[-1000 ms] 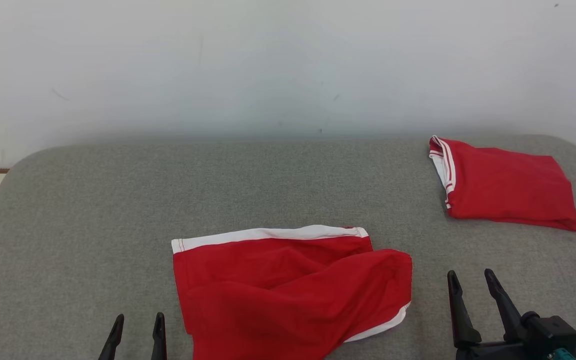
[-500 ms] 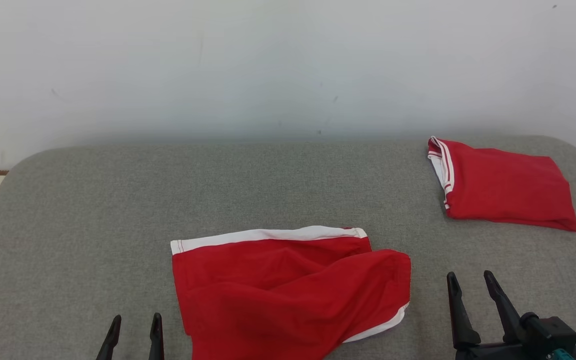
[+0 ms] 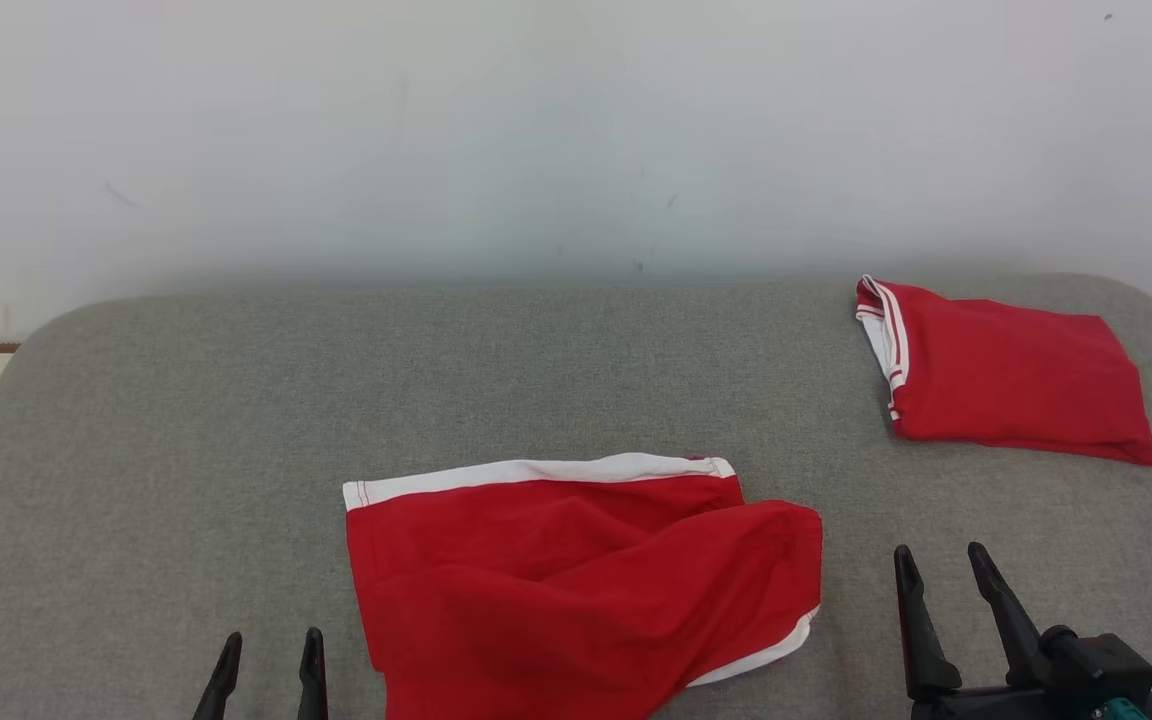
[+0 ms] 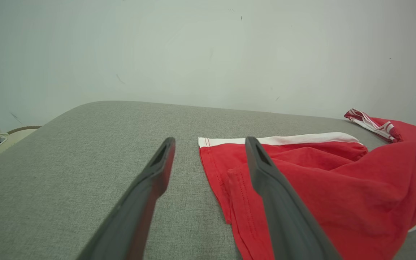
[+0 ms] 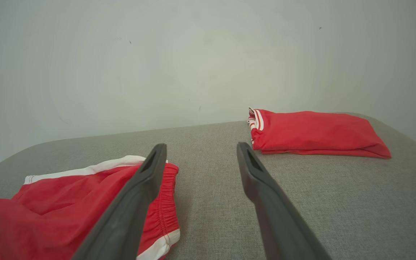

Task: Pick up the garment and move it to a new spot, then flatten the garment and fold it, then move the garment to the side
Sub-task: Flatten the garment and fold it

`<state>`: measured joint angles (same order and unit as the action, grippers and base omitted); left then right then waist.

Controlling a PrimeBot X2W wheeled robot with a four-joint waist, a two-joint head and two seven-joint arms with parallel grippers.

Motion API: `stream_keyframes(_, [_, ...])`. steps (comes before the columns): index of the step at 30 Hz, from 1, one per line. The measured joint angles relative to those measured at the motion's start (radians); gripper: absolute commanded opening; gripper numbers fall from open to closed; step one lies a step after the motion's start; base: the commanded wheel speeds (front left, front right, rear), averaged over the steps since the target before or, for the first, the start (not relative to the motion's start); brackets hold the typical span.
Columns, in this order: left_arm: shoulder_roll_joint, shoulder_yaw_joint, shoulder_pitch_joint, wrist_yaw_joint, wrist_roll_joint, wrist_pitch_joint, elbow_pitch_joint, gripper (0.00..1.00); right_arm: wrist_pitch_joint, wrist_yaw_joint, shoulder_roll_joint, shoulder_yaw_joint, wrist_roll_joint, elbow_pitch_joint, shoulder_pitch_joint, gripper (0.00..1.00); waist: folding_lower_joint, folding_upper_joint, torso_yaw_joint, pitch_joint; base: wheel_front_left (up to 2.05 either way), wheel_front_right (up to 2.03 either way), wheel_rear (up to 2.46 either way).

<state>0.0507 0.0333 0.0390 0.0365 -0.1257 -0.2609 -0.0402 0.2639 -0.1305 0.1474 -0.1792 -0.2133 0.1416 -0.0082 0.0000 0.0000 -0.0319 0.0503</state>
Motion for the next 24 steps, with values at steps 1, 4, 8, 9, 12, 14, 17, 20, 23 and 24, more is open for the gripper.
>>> stream_keyframes(1, [0.0,0.0,0.0,0.0,0.0,0.0,-0.001,1.0,0.0,0.0,0.0,0.0,0.0,0.0,0.0,1.0,0.0,0.0,0.001,0.0,0.0,0.0,0.0])
stream_keyframes(4, [0.0,0.0,0.0,-0.001,0.0,0.0,-0.001,1.0,0.0,0.0,0.0,0.0,0.0,0.001,0.0,1.0,0.0001,0.0,0.003,0.001,0.0,0.0,0.0])
stream_keyframes(8, [0.0,0.0,0.0,-0.001,-0.002,0.0,-0.001,1.0,0.0,0.0,0.0,-0.001,0.0,0.005,0.0,1.0,0.0001,0.0,0.003,0.001,0.0,0.0,0.0])
stream_keyframes(9, [0.0,0.001,0.001,-0.002,-0.003,0.0,-0.002,1.0,0.0,0.0,0.001,-0.004,0.0,0.007,0.0,1.0,0.0001,0.0,0.003,0.001,0.0,0.0,0.0])
stream_keyframes(12, [0.0,0.014,0.012,-0.019,-0.004,0.0,-0.023,1.0,0.0,0.0,0.008,-0.026,-0.008,0.033,0.0,1.0,0.0001,0.0,0.004,0.003,0.0,0.0,0.0])
stream_keyframes(14, [0.0,0.026,0.025,-0.03,-0.002,0.0,-0.036,1.0,0.0,0.0,0.018,-0.041,-0.013,0.049,0.0,1.0,0.0001,0.0,0.006,0.005,0.0,0.0,0.0])
stream_keyframes(17, [0.0,0.048,0.03,-0.044,-0.005,0.0,-0.06,1.0,0.0,0.0,0.04,-0.069,-0.02,0.082,-0.002,1.0,0.0001,0.0,0.011,0.004,0.0,0.0,0.0])
stream_keyframes(20, [0.0,0.08,0.048,-0.053,-0.019,0.0,-0.089,1.0,-0.003,0.0,0.067,-0.099,-0.036,0.119,-0.013,1.0,0.0001,0.0,0.019,0.0,0.0,0.0,0.0])
stream_keyframes(23, [-0.001,0.122,0.053,-0.064,-0.03,0.0,-0.131,1.0,-0.026,0.0,0.093,-0.141,-0.062,0.165,-0.026,1.0,0.0001,0.0,0.026,-0.005,0.0,0.0,0.0])
stream_keyframes(24, [0.0,0.138,0.058,-0.071,-0.039,0.0,-0.15,1.0,-0.027,0.0,0.1,-0.152,-0.072,0.179,-0.026,1.0,0.0001,0.0,0.028,-0.008,0.0,0.0,0.0])
